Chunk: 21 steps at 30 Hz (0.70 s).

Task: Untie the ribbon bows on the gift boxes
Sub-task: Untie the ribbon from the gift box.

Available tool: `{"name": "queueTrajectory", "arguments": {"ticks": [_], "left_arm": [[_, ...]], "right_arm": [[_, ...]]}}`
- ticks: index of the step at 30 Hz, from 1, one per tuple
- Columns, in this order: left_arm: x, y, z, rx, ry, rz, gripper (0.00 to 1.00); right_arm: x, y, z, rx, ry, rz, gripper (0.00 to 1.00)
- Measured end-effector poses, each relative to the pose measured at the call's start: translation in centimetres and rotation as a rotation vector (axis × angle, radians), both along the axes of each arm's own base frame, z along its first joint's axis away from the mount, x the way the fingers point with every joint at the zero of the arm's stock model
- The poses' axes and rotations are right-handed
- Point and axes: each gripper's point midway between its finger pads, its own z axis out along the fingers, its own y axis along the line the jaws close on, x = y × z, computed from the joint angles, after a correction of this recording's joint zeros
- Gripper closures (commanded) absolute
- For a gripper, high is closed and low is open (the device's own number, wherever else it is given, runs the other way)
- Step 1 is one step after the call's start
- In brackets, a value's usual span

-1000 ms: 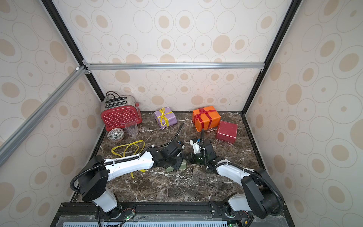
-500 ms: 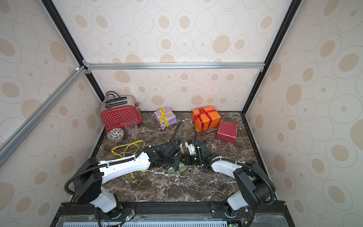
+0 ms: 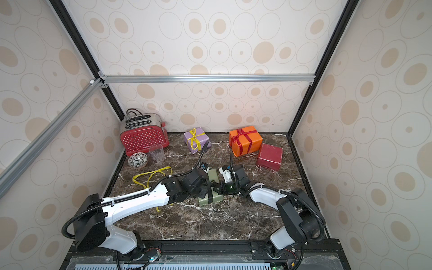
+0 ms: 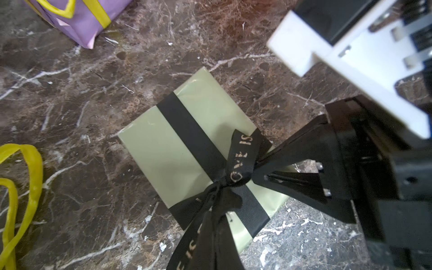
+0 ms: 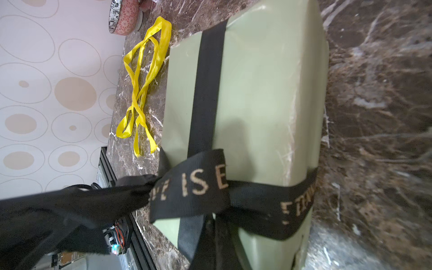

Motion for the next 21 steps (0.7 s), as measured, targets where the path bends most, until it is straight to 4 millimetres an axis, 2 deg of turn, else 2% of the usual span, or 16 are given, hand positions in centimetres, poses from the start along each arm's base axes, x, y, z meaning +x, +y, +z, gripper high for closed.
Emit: {"name": "queueTrajectory", "arguments": {"ticks": [14, 21], "left_arm": [[0.4, 4.4, 5.2, -0.096, -0.201, 0.152, 1.0], [0.3, 7.2, 6.2, -0.117, -0.277, 0.247, 1.0]], "right_arm": [[0.3, 0.3, -0.2, -0.007, 0.016, 0.005, 1.0], [0.5, 0.4, -0.2, -0.008, 0.017, 0.005, 1.0]]}}
